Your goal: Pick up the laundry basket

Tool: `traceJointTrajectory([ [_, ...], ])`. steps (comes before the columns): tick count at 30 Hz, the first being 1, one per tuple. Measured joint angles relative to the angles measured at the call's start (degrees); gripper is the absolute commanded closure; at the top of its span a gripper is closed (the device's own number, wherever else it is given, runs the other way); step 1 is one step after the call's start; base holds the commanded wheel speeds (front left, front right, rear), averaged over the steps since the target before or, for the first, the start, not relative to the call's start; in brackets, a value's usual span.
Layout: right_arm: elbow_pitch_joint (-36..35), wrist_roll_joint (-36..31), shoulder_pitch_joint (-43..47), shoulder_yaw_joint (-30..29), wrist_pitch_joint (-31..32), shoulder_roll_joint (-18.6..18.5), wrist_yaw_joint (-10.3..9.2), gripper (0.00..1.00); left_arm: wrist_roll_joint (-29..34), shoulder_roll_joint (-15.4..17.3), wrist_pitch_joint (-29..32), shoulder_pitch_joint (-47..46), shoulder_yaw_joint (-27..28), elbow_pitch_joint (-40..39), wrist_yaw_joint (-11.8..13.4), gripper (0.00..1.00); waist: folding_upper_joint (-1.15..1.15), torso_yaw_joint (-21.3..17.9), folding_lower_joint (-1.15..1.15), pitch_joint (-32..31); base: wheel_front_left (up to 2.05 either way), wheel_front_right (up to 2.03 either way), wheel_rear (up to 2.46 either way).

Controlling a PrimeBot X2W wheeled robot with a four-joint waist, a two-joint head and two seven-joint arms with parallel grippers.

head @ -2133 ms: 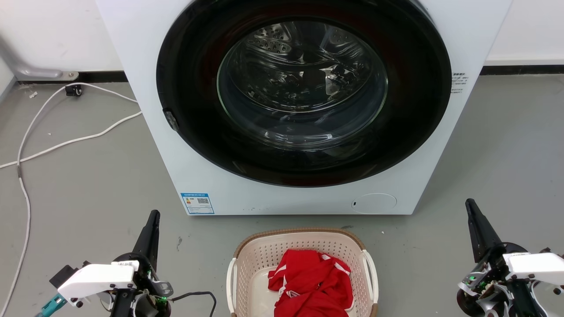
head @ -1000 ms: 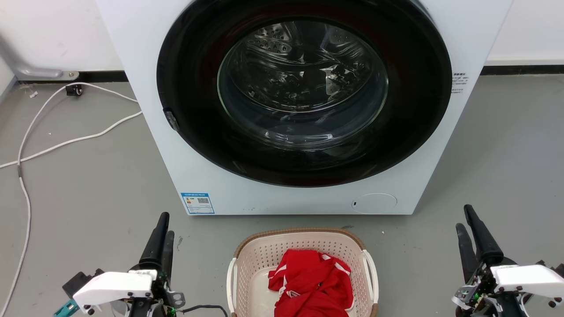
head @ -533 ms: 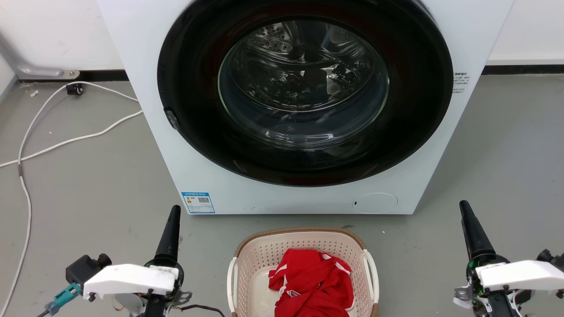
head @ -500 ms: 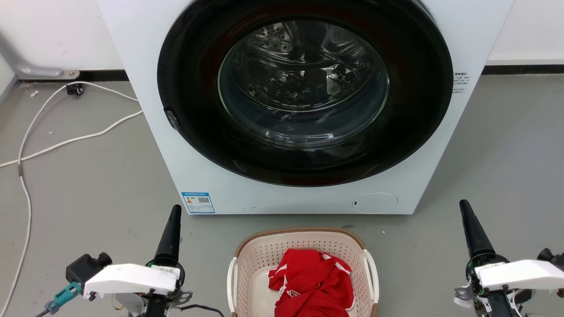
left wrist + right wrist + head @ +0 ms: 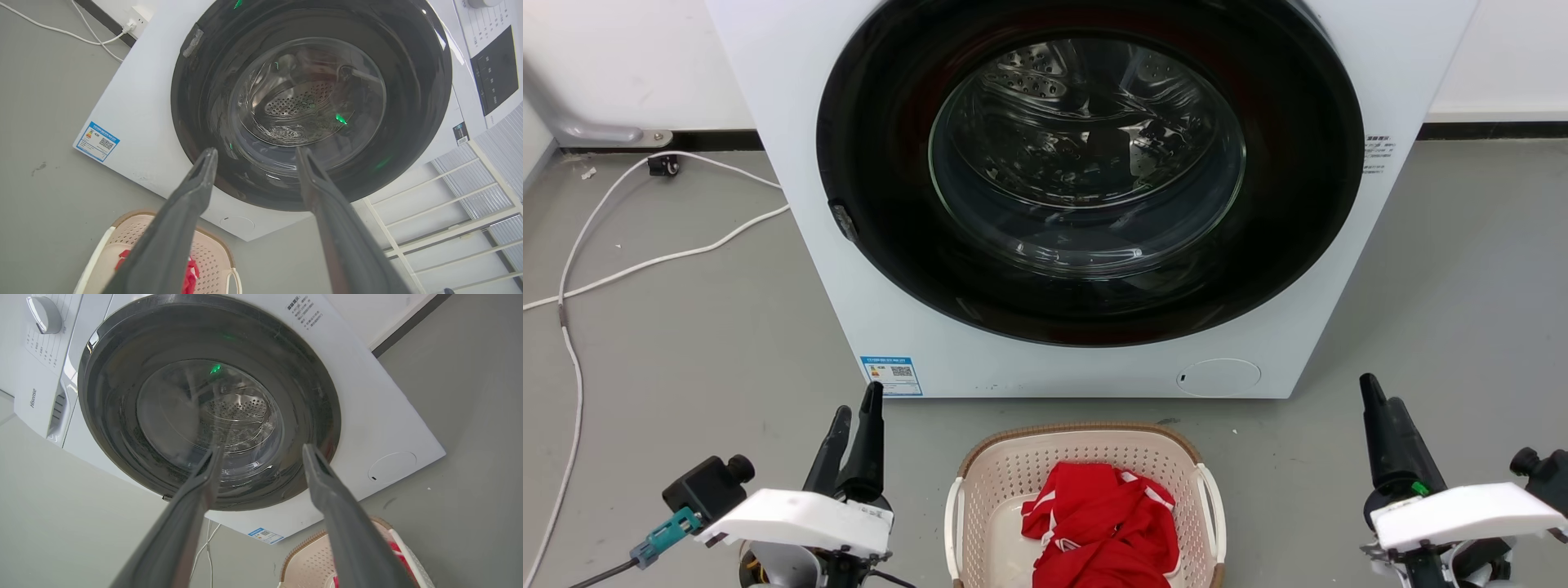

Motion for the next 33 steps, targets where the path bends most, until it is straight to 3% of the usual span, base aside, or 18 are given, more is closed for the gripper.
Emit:
traceJointTrajectory([
  [11,-1.27,-11.61,0.81,0.63,-1.0,0.05,0.01,0.0,8.94,0.0,-1.9,0.55,-1.11,-0.12,0.53,0.0,0.0,-0.03,0.0,0.06,0.0,0.0,0.0],
  [33,-3.16,-27.83,1.77,1.31,-2.04,0.08,0.02,0.0,24.32,0.0,-5.37,0.58,-3.3,0.19,1.26,0.0,0.0,-0.11,0.0,0.08,0.0,0.0,0.0],
])
